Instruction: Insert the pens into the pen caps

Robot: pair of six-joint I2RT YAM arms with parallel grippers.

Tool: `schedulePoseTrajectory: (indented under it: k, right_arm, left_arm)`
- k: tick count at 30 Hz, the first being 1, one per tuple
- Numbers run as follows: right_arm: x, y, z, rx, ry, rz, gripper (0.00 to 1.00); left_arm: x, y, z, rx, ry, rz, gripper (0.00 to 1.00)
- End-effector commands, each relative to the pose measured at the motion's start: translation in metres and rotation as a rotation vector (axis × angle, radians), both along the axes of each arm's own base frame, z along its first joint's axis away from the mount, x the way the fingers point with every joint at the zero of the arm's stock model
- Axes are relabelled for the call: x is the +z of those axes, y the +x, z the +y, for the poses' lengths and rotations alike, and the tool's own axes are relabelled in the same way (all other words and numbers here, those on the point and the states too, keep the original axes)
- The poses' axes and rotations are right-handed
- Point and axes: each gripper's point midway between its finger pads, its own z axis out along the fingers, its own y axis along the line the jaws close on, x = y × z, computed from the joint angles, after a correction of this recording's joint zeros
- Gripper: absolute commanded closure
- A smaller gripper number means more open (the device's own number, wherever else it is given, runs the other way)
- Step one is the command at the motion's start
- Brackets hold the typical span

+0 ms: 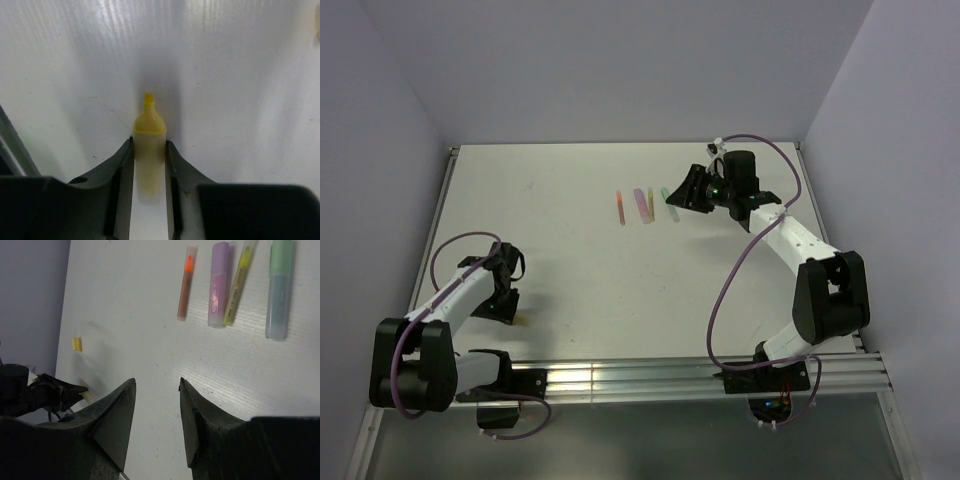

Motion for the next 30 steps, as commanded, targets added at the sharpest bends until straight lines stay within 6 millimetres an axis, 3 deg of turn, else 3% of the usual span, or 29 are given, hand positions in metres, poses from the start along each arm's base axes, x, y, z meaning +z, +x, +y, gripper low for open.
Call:
schedulePoseTrajectory:
  k: [1,3,4,9,14,20,22,27,30]
  right_arm:
    - [0.016,0.003,0.002,0.011,0.031,-0.056,0.52]
    - [0.015,0.003,0.002,0.012,0.03,-0.053,0.52]
    - [0.016,0.003,0.002,0.013,0.029,-0.055,0.52]
    - [0.016,0.003,0.004,0.023,0.04,-0.057,0.52]
    - [0.017,-0.004,0.021,0.109,0.09,-0.056,0.52]
    - [0.03,-0.029,0.071,0.308,0.152,-0.097,0.52]
    - [0.037,-0.037,0.086,0.362,0.188,-0.136,0.51]
    - [0.054,-0.057,0.114,0.479,0.256,-0.199,0.48]
    - [0.054,-0.066,0.13,0.523,0.264,-0.198,0.47]
  left_arm:
    - [-0.006,0.011,-0.005,-0.008,-0.029,-0.036,0.74]
    - [-0.006,0.014,-0.007,-0.028,-0.036,-0.042,0.86]
    - [-0.005,0.019,-0.007,-0.035,-0.037,-0.053,0.98]
    - [0.011,0.038,-0.01,-0.139,-0.018,-0.076,1.0]
    - [0.066,0.084,-0.025,-0.32,0.045,-0.217,1.0]
    - [0.14,0.135,-0.071,-0.54,0.084,-0.383,1.0]
    - [0.165,0.15,-0.099,-0.62,0.063,-0.479,1.0]
    - [0.195,0.161,-0.15,-0.764,0.024,-0.576,1.0]
    - [0.208,0.164,-0.175,-0.819,0.001,-0.629,1.0]
